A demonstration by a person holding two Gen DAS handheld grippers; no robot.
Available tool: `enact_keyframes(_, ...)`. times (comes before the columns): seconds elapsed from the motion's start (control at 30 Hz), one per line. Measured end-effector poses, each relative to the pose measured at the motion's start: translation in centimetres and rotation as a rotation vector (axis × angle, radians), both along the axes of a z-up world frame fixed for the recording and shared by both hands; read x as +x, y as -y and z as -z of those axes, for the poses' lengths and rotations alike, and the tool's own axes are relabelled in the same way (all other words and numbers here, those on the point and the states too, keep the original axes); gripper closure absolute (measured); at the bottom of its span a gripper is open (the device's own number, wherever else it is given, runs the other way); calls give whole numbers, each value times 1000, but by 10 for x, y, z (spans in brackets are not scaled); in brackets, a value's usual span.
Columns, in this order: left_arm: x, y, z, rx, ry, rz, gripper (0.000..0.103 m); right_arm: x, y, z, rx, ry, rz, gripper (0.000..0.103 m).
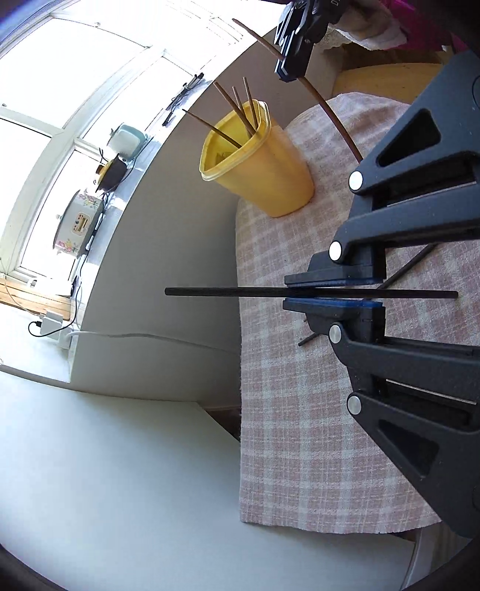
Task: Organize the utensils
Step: 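Lift the black chopstick with the left tool while the right tool lifts the wooden chopstick, then lower the black chopstick into the container and open the left tool while the right tool holds its chopstick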
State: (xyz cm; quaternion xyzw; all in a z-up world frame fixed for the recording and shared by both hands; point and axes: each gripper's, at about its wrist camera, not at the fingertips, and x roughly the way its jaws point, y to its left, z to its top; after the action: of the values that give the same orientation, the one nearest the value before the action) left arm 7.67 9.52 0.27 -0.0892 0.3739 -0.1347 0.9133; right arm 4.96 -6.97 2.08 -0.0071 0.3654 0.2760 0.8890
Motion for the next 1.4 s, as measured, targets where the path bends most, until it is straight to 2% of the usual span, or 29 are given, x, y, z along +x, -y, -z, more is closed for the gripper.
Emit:
enact_keyframes(0.4, -5, 46, -58, -64, 176, 72, 100, -6, 54, -29, 54, 73, 113, 99)
enact_keyframes(0.87, 19, 80, -109, -134, 306, 98, 100, -7, 102, -67, 103, 169, 236, 99)
enact_keyframes(1.17, 31, 101, -129, -154, 367, 110, 100, -3, 110, -88, 111, 239, 270, 99)
enact_keyframes(1.4, 47, 122, -131, -163, 367, 123, 100, 13, 111, -85, 86, 237, 305, 99)
